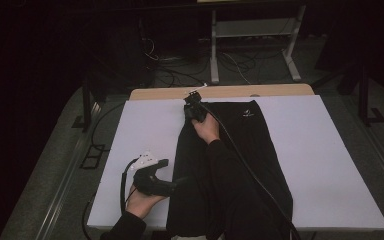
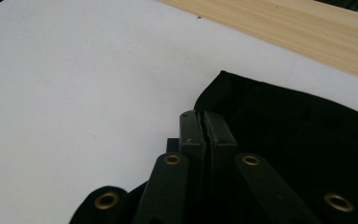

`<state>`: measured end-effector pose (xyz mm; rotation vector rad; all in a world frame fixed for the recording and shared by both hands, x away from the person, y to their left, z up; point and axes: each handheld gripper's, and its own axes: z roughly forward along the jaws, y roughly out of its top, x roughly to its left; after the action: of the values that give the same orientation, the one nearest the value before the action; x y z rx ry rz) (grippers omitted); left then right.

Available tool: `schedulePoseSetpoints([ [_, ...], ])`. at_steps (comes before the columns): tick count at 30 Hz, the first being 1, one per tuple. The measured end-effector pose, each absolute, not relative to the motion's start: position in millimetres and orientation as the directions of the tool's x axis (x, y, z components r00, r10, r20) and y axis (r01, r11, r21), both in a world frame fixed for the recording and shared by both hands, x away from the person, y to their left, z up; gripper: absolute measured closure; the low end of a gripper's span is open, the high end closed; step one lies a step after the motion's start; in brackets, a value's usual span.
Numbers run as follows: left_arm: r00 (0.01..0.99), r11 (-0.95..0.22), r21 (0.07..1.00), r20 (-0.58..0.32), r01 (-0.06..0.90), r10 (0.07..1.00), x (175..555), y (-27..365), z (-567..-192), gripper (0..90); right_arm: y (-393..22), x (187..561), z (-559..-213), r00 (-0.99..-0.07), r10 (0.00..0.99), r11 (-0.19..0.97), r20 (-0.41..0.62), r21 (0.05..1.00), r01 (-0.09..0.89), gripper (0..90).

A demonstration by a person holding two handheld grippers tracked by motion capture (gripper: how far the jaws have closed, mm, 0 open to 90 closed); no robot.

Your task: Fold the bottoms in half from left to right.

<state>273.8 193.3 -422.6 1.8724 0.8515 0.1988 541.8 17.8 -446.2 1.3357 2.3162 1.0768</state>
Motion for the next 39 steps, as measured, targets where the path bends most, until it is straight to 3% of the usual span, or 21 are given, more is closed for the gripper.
schedulePoseSetpoints([
  [39,0.808,-0.443,0.748,-0.208,0.495,0.551,233.1,210.2,-427.8,0.0,4.2,521.9,-436.0,-0.559,0.819,0.290,0.132,0.745,0.600,85.8],
])
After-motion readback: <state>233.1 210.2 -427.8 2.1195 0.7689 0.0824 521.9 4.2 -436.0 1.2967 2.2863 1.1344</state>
